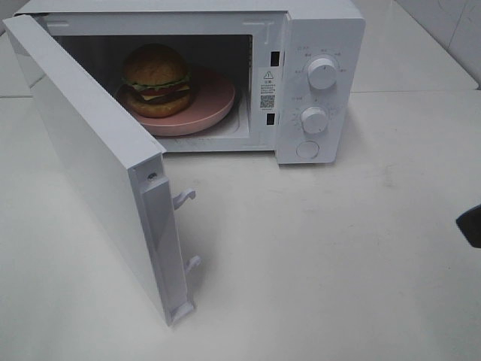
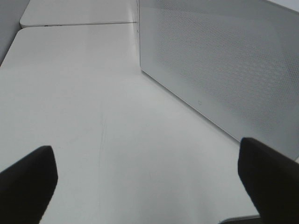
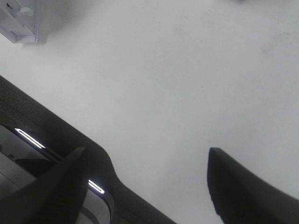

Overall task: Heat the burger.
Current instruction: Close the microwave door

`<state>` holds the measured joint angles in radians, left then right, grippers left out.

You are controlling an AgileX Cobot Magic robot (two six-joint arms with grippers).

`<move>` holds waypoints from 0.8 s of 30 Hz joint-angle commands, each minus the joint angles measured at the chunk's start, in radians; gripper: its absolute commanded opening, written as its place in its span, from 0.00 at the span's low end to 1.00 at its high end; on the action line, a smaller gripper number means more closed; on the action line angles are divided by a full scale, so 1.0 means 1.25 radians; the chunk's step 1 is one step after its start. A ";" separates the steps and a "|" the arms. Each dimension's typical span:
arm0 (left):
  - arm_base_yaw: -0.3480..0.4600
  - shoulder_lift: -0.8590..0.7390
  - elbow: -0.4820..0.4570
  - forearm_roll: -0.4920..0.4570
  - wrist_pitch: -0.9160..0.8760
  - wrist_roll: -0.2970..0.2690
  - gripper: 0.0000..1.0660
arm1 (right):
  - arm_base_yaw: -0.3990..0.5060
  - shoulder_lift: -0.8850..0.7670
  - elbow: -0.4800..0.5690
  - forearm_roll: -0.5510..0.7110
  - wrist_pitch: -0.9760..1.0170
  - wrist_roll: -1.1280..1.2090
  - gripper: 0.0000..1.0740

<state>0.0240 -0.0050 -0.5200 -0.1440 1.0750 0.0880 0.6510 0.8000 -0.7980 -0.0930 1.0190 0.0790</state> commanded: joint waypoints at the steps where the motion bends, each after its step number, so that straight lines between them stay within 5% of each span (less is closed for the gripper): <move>1: -0.002 -0.014 0.002 -0.006 -0.006 -0.001 0.92 | 0.001 -0.040 0.005 0.000 0.019 0.010 0.65; 12: -0.002 -0.014 0.002 -0.006 -0.006 -0.001 0.92 | -0.008 -0.189 0.033 -0.047 0.034 0.039 0.65; 24: -0.002 -0.014 0.002 -0.006 -0.006 -0.001 0.92 | -0.246 -0.380 0.142 -0.023 -0.037 0.040 0.65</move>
<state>0.0240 -0.0050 -0.5200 -0.1440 1.0750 0.0880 0.3940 0.3790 -0.6450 -0.1370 1.0140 0.1270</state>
